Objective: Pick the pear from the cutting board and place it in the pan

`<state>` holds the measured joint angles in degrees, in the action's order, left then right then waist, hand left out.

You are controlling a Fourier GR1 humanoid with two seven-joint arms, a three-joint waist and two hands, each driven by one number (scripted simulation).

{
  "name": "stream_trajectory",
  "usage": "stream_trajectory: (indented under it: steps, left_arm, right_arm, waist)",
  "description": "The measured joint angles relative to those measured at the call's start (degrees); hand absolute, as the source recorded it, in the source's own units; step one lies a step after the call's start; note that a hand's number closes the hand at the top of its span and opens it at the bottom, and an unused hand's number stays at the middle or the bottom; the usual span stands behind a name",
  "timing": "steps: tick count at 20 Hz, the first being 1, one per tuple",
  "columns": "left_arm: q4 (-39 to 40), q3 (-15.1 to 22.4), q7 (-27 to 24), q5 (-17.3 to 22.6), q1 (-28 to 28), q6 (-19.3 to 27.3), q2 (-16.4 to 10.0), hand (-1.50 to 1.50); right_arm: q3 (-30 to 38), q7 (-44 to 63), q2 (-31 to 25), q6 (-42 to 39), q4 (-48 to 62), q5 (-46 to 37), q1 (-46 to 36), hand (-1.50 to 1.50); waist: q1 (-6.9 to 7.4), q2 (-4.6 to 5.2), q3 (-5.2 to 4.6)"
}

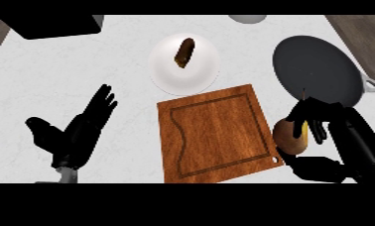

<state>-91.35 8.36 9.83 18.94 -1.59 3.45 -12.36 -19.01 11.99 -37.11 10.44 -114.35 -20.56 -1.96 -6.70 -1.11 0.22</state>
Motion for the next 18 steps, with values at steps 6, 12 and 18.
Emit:
stream_trajectory:
  steps: [6,12,18]
  left_arm:
    - [0.9,1.9,1.1,-1.2,3.2,-1.2,1.2,0.0]
    - [2.4,2.4,1.9,-2.0,5.4,-2.4,2.2,0.0]
    - [0.7,2.8,3.5,-2.6,5.4,-2.3,2.8,0.0]
  right_arm:
    - [12.4,-11.8,-2.6,1.4,3.1,7.2,10.7,1.5]
    - [17.6,-21.6,0.2,3.8,18.5,4.8,5.6,1.5]
    - [23.0,-28.0,3.2,8.2,36.8,3.5,-5.8,1.5]
  waist:
    - [4.11,0.78,-0.12]
    - [6.34,1.14,-0.16]
    - [7.55,1.33,-0.14]
